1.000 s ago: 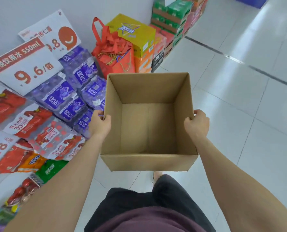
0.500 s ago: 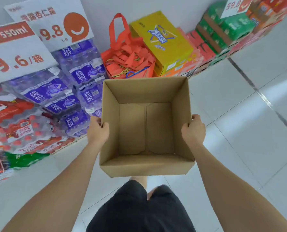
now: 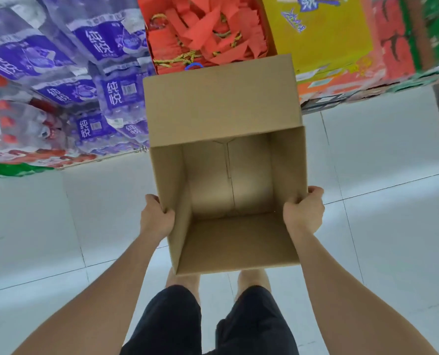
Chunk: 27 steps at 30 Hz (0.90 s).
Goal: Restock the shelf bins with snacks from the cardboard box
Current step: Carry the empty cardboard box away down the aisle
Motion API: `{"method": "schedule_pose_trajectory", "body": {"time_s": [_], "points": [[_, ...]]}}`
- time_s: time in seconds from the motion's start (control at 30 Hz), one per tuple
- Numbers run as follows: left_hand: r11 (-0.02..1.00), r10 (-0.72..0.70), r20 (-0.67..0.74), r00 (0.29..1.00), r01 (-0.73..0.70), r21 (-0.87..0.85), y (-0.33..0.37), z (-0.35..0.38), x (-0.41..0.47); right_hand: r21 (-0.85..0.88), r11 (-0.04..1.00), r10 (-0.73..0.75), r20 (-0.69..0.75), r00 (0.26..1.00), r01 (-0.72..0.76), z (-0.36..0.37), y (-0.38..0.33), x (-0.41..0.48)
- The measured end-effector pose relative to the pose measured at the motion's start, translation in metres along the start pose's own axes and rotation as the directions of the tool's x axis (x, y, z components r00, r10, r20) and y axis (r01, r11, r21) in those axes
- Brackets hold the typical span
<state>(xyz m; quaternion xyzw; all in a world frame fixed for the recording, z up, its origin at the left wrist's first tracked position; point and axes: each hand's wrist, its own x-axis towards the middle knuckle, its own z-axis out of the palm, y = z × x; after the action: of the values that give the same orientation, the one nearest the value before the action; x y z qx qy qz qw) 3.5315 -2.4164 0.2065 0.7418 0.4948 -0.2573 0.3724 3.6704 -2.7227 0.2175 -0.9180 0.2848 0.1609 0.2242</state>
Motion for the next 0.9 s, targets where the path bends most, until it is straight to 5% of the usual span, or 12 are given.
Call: {"method": "schedule_pose_trajectory", "body": {"time_s": [0.37,0.53,0.9], "points": [[0.984,-0.178,0.034,0.983,0.177,0.029,-0.044,0.113,-0.034,-0.124,0.992,0.045,0.151,0.987,-0.026,0.016,0.101,0.042],[0.977,-0.212,-0.056,0.976,0.211,-0.024,-0.045,0.134,-0.008,-0.137,0.991,0.01,0.149,0.989,0.011,0.045,0.102,0.058],[0.899,-0.272,-0.201,0.941,0.174,-0.403,-0.032,0.179,0.132,-0.056,0.991,-0.11,0.142,0.984,0.119,0.175,0.053,0.137]]}}
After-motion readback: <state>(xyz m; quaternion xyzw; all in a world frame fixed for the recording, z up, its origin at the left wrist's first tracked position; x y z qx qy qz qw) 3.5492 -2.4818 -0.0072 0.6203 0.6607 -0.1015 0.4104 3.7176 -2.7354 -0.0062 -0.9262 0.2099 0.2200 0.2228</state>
